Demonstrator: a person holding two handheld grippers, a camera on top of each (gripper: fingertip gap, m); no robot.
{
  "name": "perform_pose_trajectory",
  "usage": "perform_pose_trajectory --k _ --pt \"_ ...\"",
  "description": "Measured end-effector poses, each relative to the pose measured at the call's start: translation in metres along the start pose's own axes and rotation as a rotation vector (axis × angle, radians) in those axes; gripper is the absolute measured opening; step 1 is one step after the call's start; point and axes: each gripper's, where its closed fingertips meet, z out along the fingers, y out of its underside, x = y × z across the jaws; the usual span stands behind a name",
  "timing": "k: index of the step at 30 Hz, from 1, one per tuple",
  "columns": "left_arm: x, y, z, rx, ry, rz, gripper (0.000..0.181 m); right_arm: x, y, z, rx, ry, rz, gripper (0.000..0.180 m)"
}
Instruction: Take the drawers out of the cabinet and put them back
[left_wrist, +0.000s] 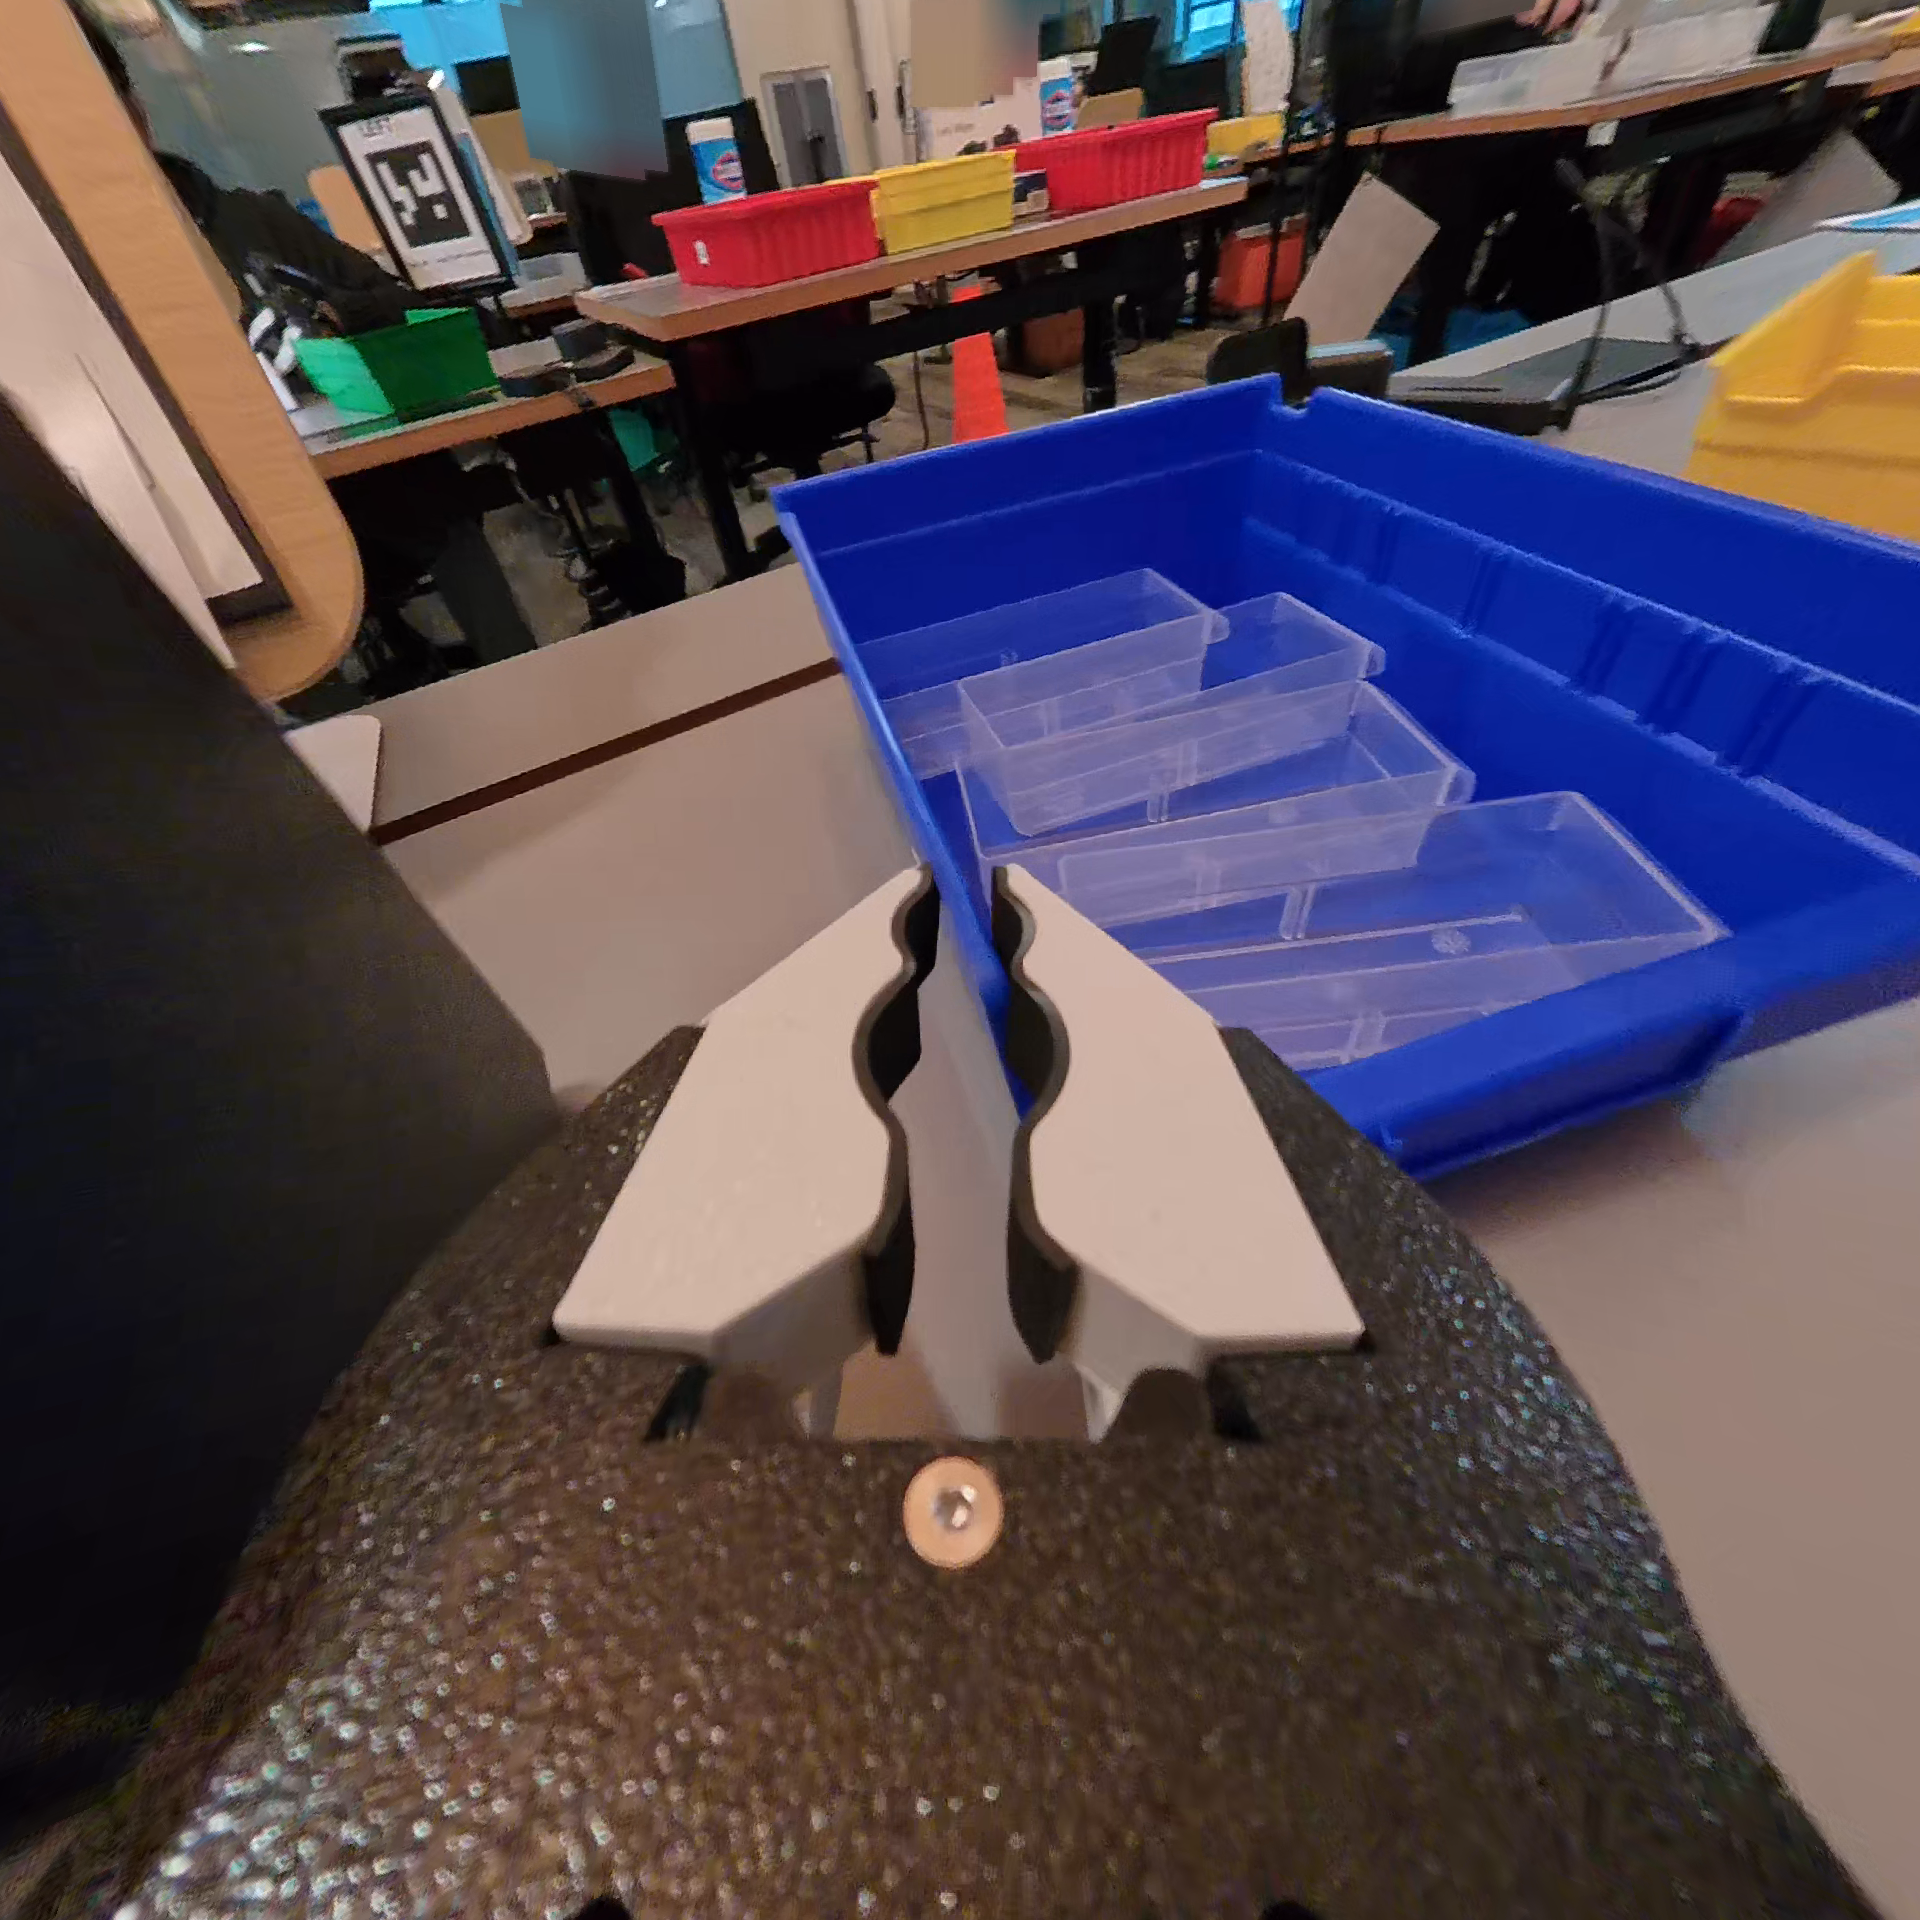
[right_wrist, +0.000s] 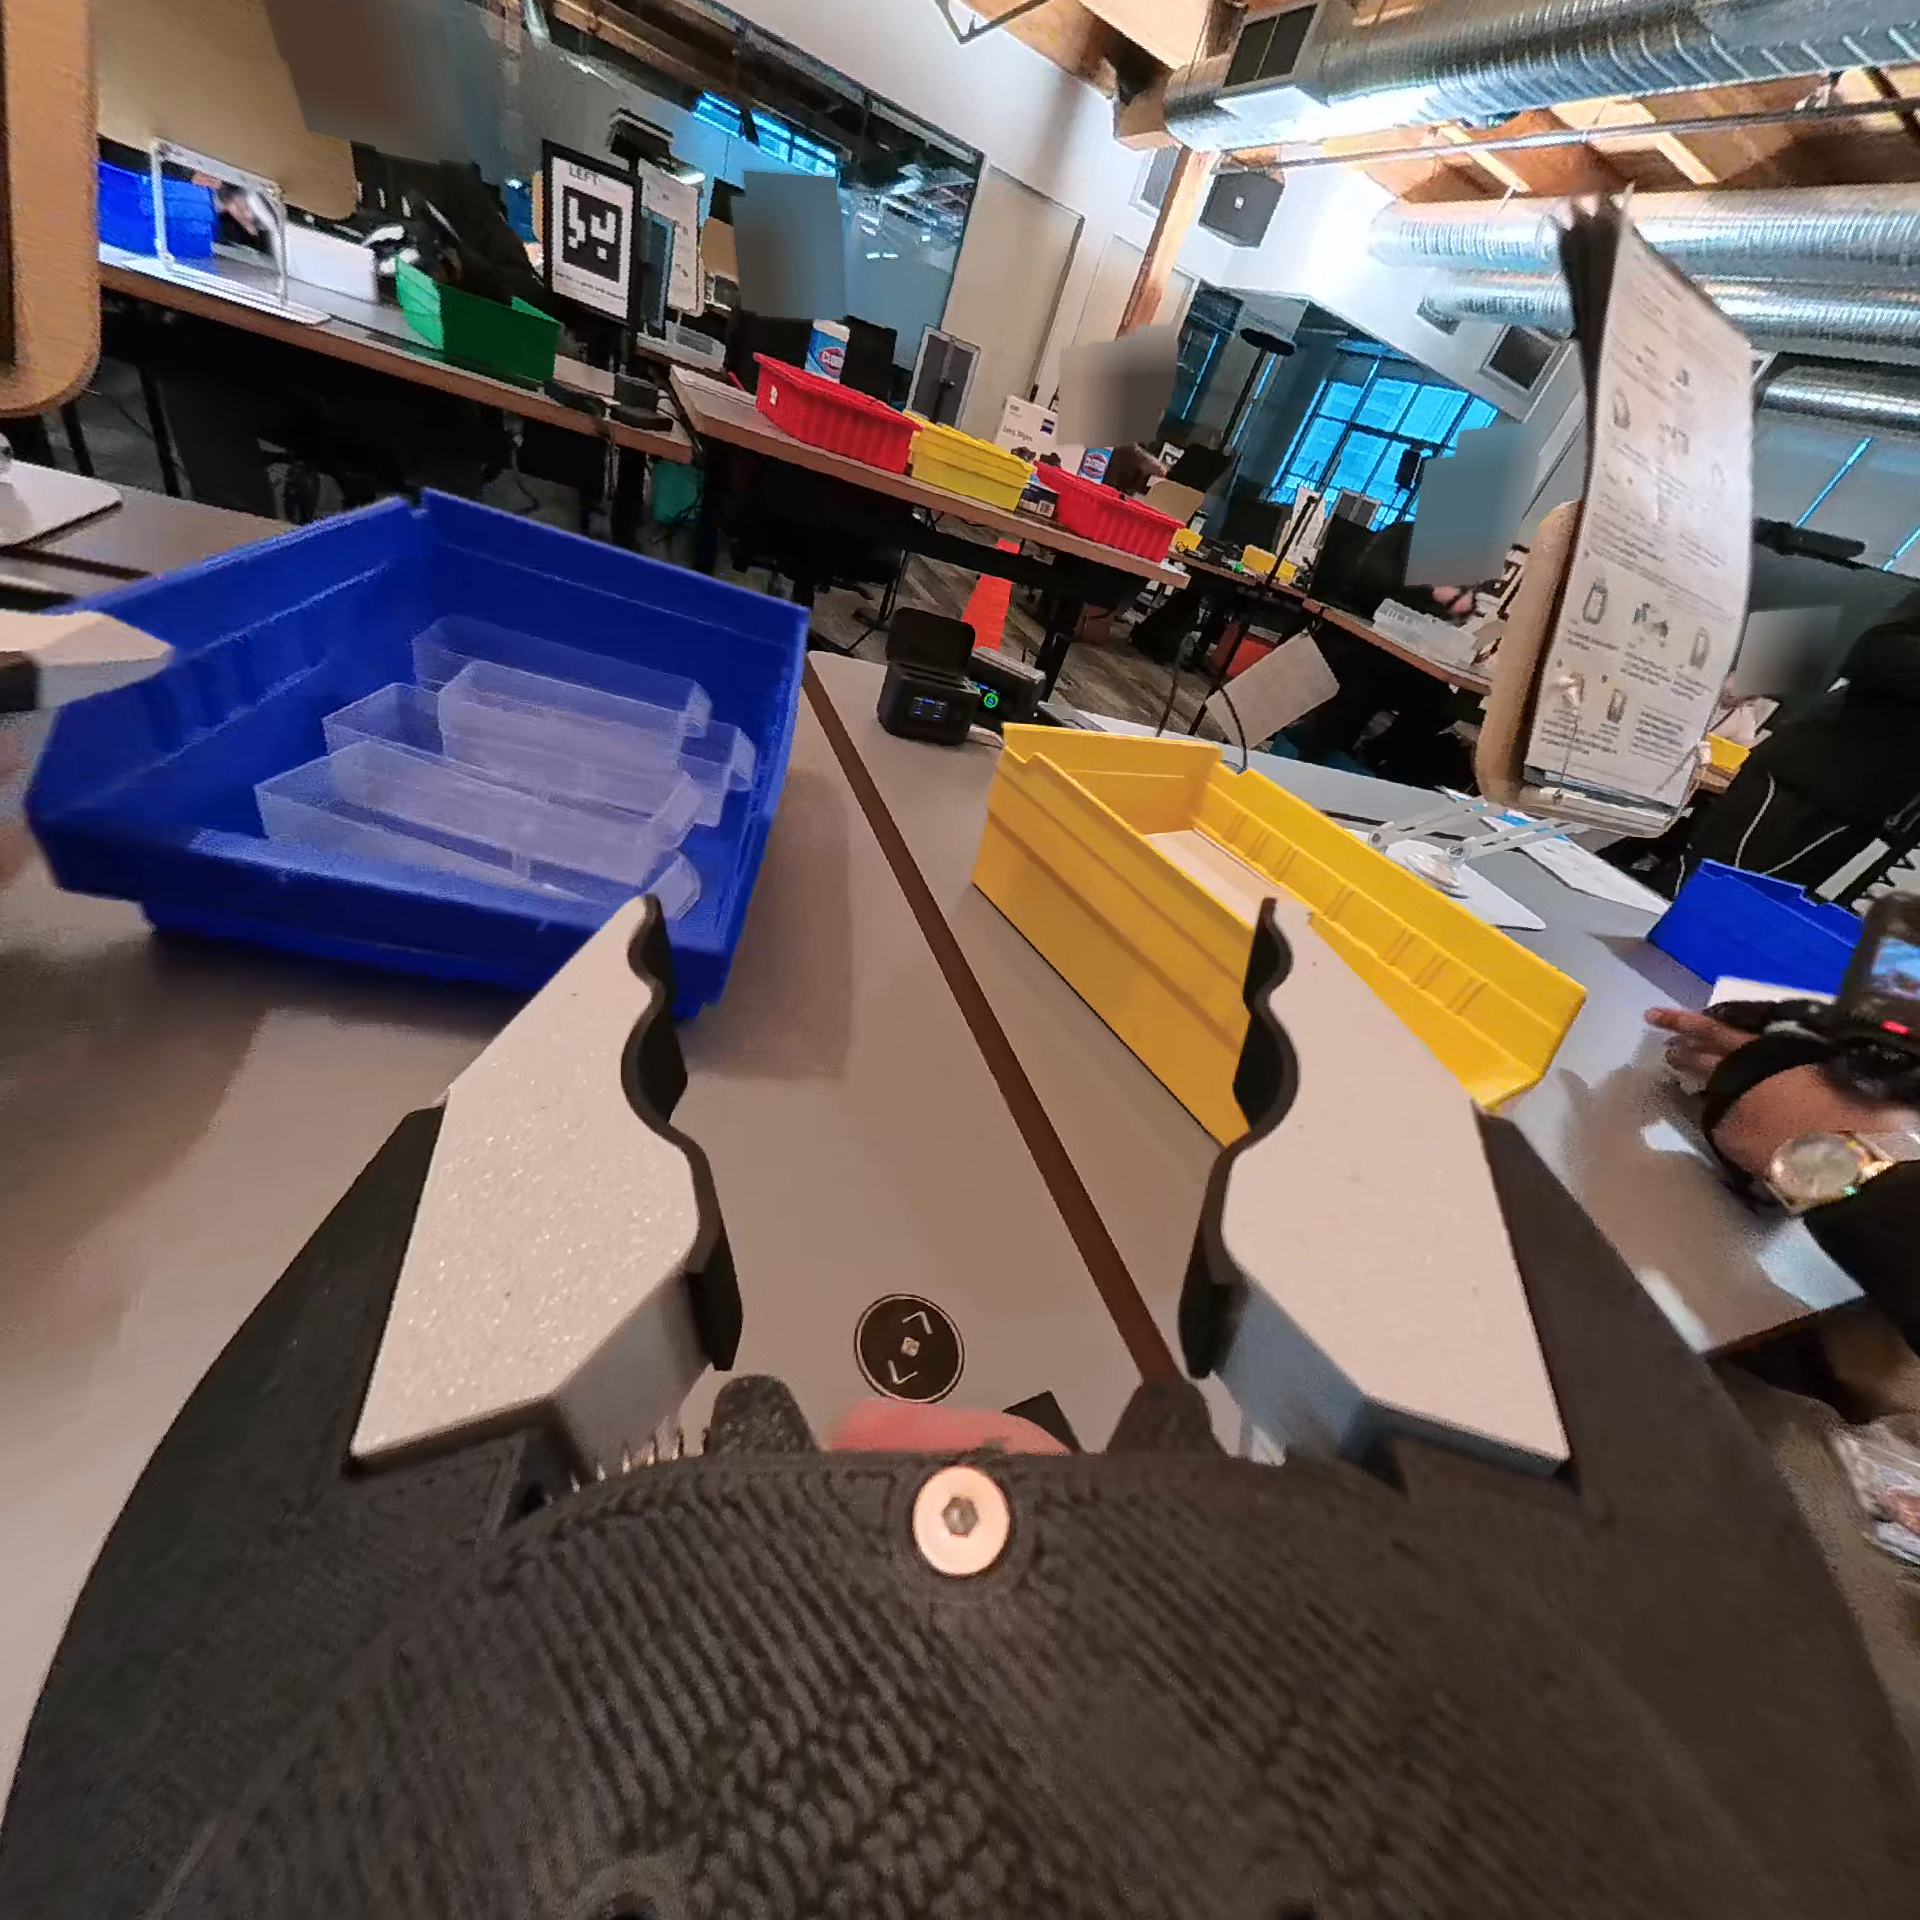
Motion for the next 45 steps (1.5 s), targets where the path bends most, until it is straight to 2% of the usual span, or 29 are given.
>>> perform_pose_trajectory --k 5,9,17,21,27,30,36,39,41,45 --pt "-0.005 0.01 -0.051 0.042 0.08 -0.004 0.004 -0.027 0.017 0.009 -0.066 -0.11 0.126 0.114" --pt "-0.001 0.019 -0.095 0.07 0.147 0.019 0.005 -0.043 0.012 0.01 -0.074 -0.13 0.152 0.122" --pt "-0.014 0.043 -0.198 0.077 0.285 0.055 0.006 -0.039 -0.045 -0.017 0.047 -0.089 0.064 0.117" --pt "-0.034 0.056 -0.247 0.077 0.355 0.093 0.005 -0.043 -0.059 -0.025 0.073 -0.091 0.033 0.116" --pt "-0.076 0.075 -0.304 0.049 0.377 0.241 0.006 -0.072 -0.081 -0.032 0.123 -0.162 0.024 0.116" --pt "-0.102 0.083 -0.324 0.029 0.356 0.225 0.006 -0.097 -0.1 -0.04 0.169 -0.22 0.0 0.113" --pt "-0.135 0.092 -0.345 0.011 0.322 0.153 0.005 -0.192 -0.155 -0.081 0.304 -0.494 -0.021 0.107" --pt "-0.148 0.096 -0.354 0.007 0.305 0.129 0.005 -0.271 -0.179 -0.118 0.364 -0.786 -0.01 0.105" --pt "-0.157 0.098 -0.361 0.002 0.279 0.134 0.004 -0.323 -0.201 -0.14 0.375 -0.988 0.062 0.105" --pt "-0.171 0.103 -0.374 -0.009 0.239 0.1 0.004 -0.409 -0.269 -0.175 0.407 -1.226 0.261 0.111"
